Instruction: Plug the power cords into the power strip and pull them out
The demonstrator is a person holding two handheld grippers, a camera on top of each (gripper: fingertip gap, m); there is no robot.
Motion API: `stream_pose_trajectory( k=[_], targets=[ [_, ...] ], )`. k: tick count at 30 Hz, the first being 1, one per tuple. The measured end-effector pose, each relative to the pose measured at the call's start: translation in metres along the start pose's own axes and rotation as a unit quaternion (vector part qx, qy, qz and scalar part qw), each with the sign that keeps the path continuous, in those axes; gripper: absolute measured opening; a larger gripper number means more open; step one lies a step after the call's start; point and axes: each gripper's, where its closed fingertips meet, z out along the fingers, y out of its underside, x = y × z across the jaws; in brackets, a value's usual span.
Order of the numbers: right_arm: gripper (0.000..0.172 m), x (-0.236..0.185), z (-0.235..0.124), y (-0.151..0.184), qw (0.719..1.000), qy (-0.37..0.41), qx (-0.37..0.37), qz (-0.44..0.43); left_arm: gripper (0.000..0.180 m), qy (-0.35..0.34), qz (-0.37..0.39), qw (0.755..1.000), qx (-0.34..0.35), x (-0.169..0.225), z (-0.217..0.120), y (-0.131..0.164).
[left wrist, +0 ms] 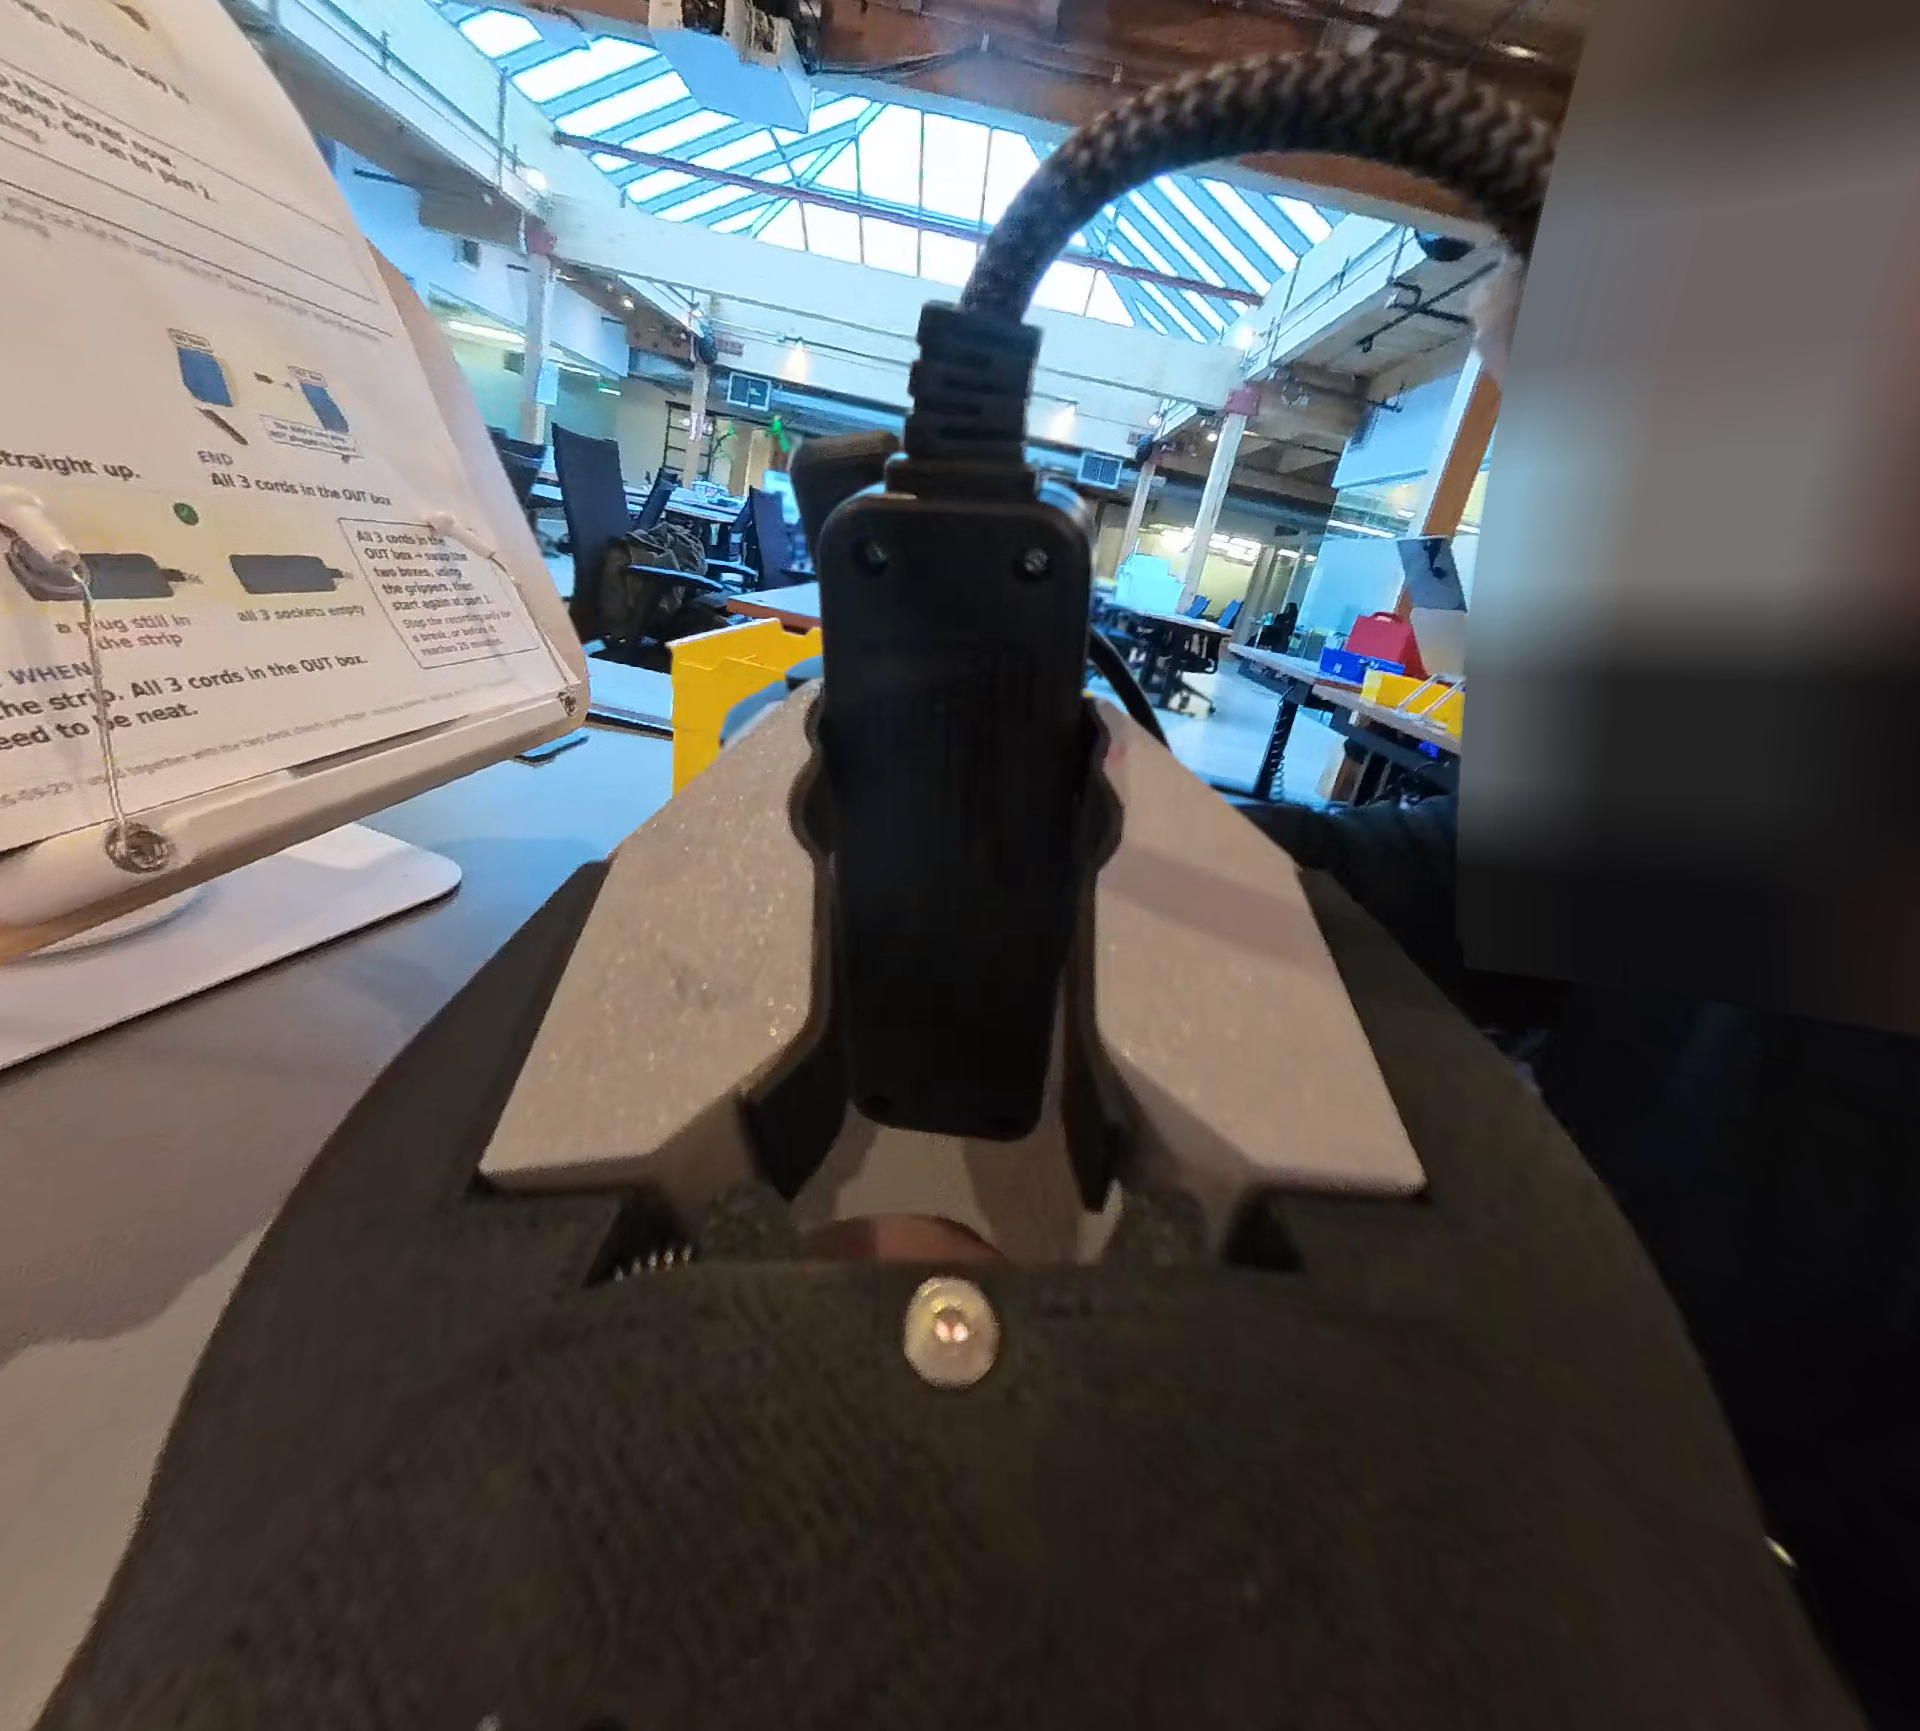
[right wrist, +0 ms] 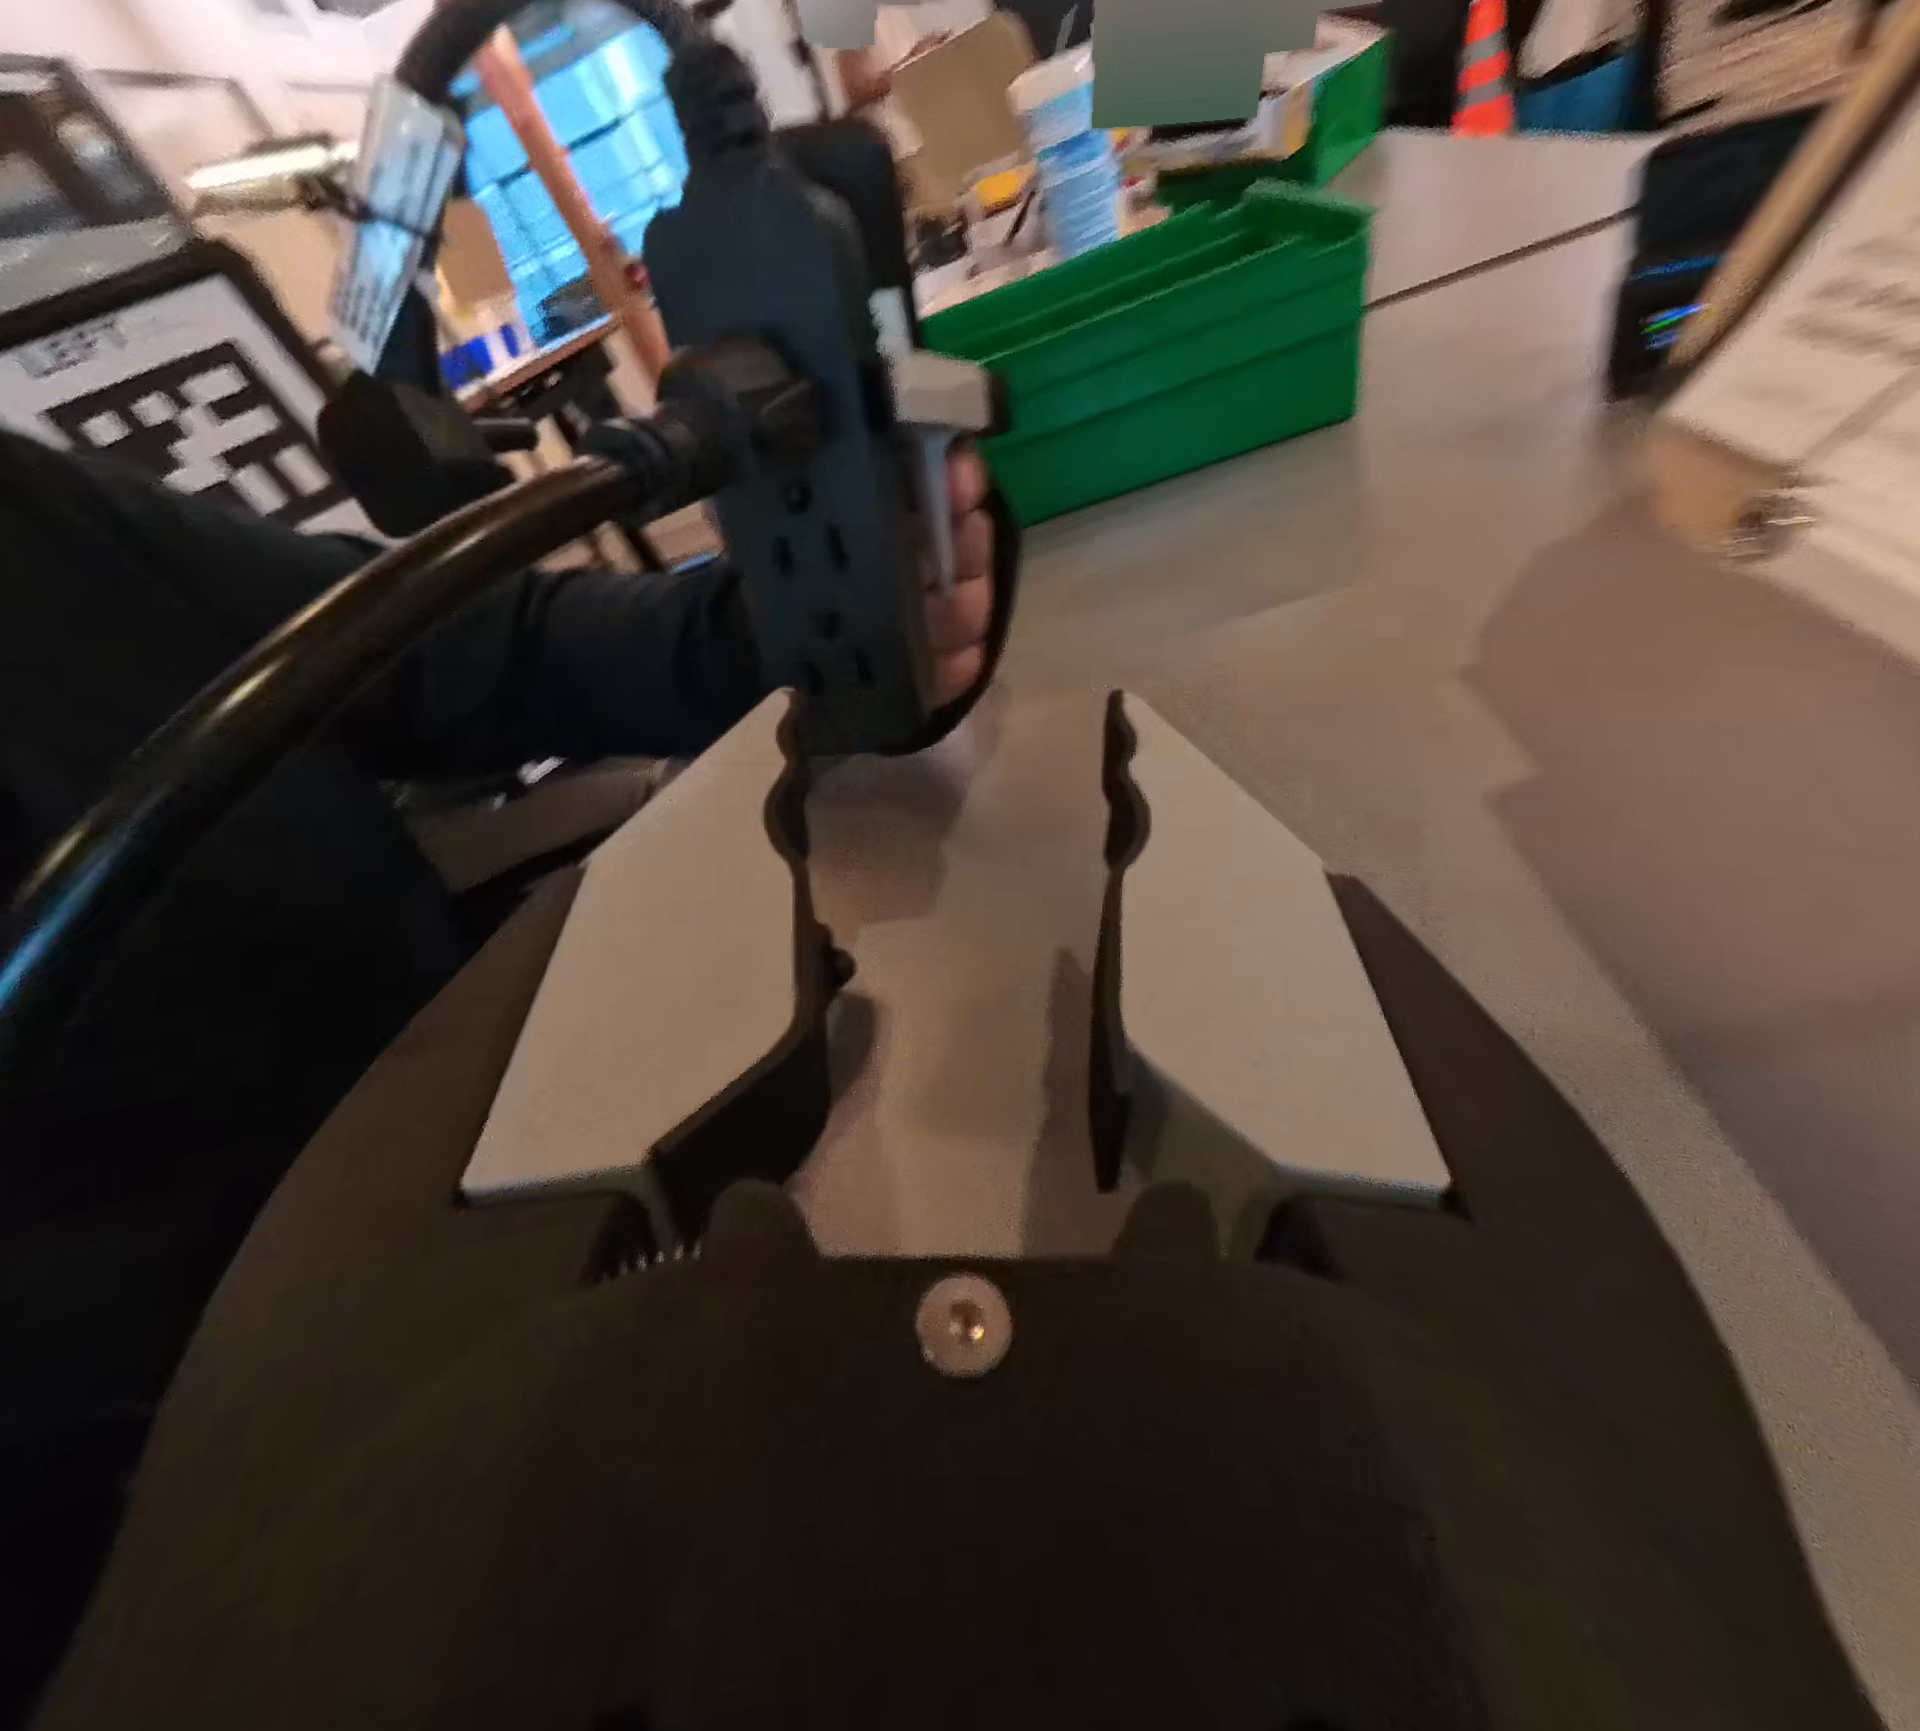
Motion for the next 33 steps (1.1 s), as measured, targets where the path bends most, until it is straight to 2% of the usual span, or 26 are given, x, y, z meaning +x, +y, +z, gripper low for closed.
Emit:
stream_pose_trajectory(
  k=[4,6,8,10,15,20,25,27,29,33],
  targets=[
    [0.075,-0.025,0.037,0.023,0.997,-0.050,-0.051,-0.009,0.043,-0.001,-0.002,1.000,-0.010,0.002,0.007,0.008],
    [0.073,-0.031,0.051,0.028,0.997,-0.051,-0.062,-0.013,0.043,-0.002,0.000,1.000,-0.016,0.002,0.011,0.013],
    [0.057,-0.027,0.056,0.035,0.997,-0.023,-0.076,-0.020,0.043,-0.010,0.007,0.999,-0.030,-0.001,0.014,0.019],
    [0.041,-0.019,0.053,0.042,0.994,0.007,-0.107,-0.031,0.043,-0.023,0.008,0.999,-0.049,-0.007,0.014,0.027],
    [0.040,0.000,0.030,0.052,0.976,0.085,-0.192,-0.063,0.045,-0.029,-0.036,0.996,-0.077,-0.020,0.011,0.040],
    [0.041,0.023,0.006,0.077,0.936,0.157,-0.298,-0.102,0.046,-0.048,-0.057,0.994,-0.078,-0.031,0.001,0.040],
    [0.041,0.030,0.008,0.090,0.933,0.153,-0.313,-0.088,0.028,-0.060,-0.045,0.994,-0.075,-0.038,-0.009,0.035],
    [0.041,0.035,0.006,0.094,0.931,0.157,-0.317,-0.087,0.029,-0.082,-0.021,0.990,-0.112,-0.044,-0.013,0.041],
    [0.041,0.041,0.002,0.101,0.926,0.162,-0.330,-0.083,0.045,-0.126,-0.001,0.980,-0.157,-0.056,-0.018,0.050],
    [0.043,0.042,0.003,0.107,0.929,0.150,-0.332,-0.059,0.043,-0.129,0.006,0.976,-0.176,-0.056,-0.019,0.054]
  ],
)
